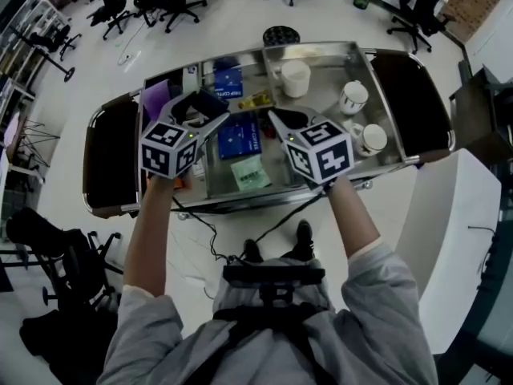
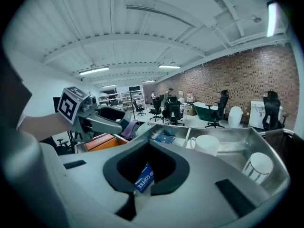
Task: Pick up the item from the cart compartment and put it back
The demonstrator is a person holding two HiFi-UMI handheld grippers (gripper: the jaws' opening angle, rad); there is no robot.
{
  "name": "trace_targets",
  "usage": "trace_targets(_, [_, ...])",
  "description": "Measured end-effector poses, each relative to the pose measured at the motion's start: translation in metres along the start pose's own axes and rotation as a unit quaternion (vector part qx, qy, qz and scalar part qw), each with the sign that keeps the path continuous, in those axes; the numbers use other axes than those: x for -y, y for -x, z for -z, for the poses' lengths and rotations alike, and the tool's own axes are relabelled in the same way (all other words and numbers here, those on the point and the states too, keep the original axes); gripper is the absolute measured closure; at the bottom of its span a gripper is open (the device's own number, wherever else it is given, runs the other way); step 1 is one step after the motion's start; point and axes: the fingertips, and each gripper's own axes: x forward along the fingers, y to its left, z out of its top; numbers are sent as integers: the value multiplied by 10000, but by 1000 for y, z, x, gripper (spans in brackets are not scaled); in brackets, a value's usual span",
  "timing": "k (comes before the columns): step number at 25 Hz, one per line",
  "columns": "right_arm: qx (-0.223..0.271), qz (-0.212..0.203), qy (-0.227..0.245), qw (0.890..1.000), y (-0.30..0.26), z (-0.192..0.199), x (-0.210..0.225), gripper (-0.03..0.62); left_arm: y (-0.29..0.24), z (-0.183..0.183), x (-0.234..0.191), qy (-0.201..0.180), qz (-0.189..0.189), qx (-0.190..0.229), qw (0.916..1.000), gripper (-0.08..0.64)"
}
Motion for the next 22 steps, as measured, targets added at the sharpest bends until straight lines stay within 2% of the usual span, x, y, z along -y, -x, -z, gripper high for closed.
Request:
trace_targets(9, [-201,-6,43,9998,-39,-12,20,583,-82,0,-22,-496,541,-800,9941,172])
trace_targets(17, [-403,-13,3,9992,-71,-9,34,583,-144,22,-37,-974,995,-1638,9766,172])
trace_targets(22, [-449,17,15,9990,-79,-13,43,583,-174,30,-43,-1180,1126,-1934,9675,172])
